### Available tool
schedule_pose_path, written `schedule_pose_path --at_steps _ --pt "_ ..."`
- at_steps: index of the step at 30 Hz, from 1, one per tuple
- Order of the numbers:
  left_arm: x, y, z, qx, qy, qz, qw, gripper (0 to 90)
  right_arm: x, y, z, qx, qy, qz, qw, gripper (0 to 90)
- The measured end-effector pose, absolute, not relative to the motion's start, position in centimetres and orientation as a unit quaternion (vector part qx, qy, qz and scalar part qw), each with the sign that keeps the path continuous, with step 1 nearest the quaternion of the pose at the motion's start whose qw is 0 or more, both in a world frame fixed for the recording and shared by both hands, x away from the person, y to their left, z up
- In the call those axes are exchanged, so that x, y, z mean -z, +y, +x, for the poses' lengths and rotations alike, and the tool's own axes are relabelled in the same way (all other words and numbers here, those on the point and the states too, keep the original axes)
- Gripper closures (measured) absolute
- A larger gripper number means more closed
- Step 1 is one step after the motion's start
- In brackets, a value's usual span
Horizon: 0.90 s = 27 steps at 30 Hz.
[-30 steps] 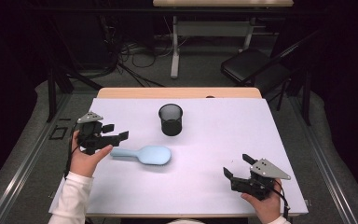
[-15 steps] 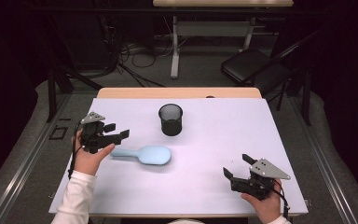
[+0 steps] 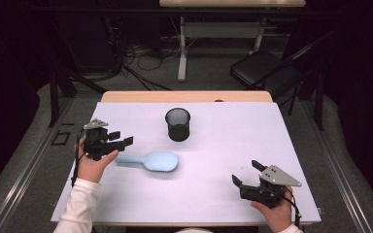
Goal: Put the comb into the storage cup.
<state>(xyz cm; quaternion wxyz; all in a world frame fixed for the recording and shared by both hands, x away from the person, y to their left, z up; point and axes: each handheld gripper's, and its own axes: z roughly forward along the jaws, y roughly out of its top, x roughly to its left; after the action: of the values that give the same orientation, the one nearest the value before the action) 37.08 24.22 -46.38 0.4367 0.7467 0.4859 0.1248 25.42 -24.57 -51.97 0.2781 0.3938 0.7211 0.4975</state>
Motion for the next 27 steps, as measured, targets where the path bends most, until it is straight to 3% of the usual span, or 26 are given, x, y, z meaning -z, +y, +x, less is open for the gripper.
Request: schedule_pose_path --at_steps 11,27 --pt "47.5 23.9 37.7 -0.128 0.497 0.752 0.413 37.3 52.0 -24.6 25.4 -0.496 0.723 0.392 0.278 14.0" --pt "49.9 24.1 38.9 -0.125 0.51 0.758 0.386 57.2 52.2 -24.4 25.6 -0.492 0.728 0.39 0.274 12.5"
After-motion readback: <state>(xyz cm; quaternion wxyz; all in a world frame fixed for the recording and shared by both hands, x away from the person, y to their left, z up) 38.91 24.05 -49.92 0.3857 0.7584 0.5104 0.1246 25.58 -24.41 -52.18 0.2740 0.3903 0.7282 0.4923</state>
